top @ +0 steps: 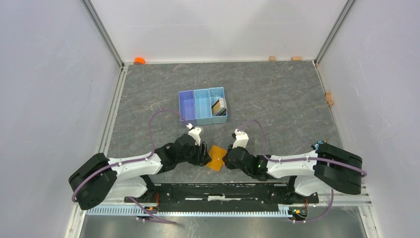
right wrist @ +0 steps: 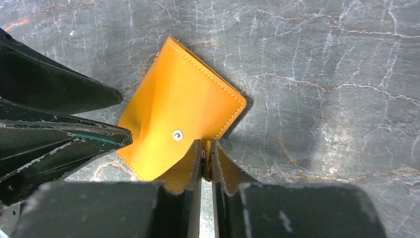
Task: Put the credit cards into the card holder
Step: Open the card holder at the center of the board.
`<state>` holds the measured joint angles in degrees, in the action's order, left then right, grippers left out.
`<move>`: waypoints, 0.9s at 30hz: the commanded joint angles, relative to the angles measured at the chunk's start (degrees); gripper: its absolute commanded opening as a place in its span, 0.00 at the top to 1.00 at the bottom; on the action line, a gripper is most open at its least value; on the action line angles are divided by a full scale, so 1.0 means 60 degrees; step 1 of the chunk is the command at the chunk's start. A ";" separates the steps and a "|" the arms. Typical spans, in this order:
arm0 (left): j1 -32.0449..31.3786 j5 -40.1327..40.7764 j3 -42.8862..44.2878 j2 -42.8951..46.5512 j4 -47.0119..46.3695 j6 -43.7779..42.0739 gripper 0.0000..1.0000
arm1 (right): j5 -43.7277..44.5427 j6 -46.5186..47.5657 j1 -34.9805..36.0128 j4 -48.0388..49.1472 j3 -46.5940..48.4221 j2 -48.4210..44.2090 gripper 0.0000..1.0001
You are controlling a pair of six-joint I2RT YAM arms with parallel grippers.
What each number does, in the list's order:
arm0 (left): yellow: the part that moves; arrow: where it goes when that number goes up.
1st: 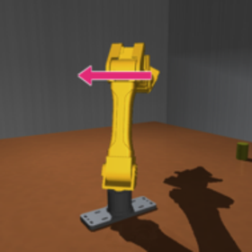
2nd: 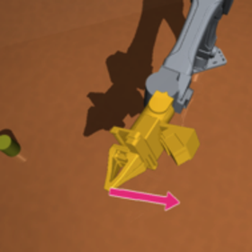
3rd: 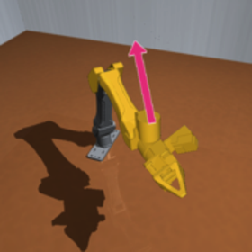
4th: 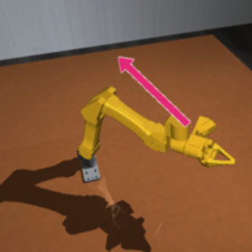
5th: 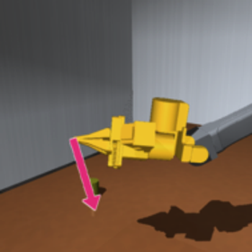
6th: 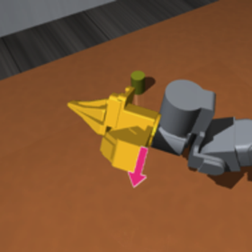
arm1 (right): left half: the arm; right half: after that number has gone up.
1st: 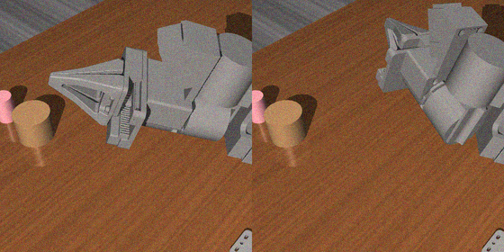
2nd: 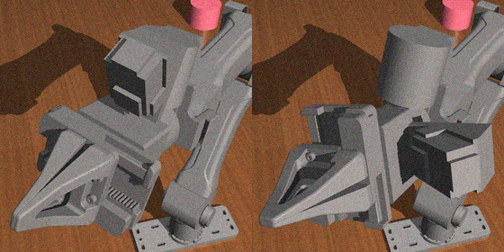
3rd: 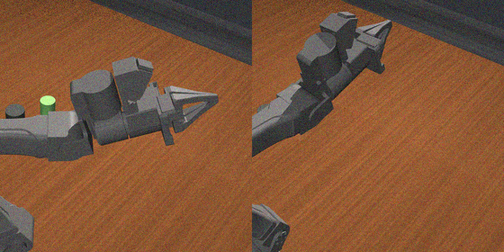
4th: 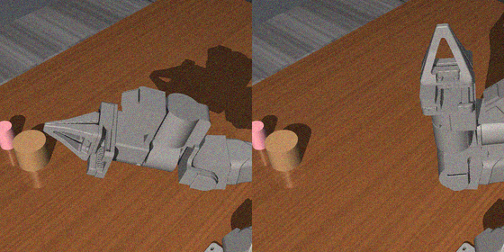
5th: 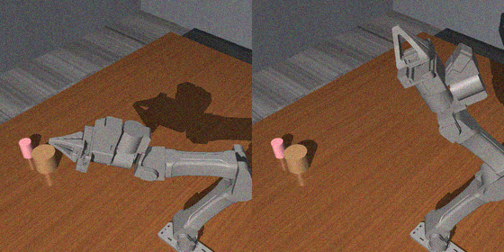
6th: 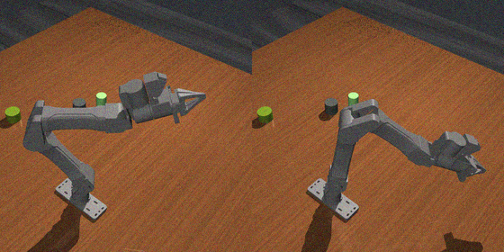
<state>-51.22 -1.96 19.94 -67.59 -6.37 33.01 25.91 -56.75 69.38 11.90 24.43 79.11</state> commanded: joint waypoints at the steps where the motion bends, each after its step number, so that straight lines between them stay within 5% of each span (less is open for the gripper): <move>1: 0.0012 -0.0301 0.0042 0.0246 0.0201 -0.0061 0.38 | 0.0533 0.0152 0.0052 -0.0789 -0.0108 -0.0706 0.91; 15: -0.0104 -0.2384 0.1074 0.1405 0.0609 -0.0096 0.15 | 0.0514 0.0915 0.0052 -0.1959 -0.0043 -0.3402 0.95; 27: -0.0485 -0.2593 0.1391 0.0634 0.0196 -0.0740 0.11 | 0.0295 0.1285 0.0052 -0.2049 0.0068 -0.3693 1.00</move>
<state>-53.52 -17.19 25.65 -61.43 -3.68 32.08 27.51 -50.02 69.38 -1.39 23.77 58.22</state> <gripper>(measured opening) 0.895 0.072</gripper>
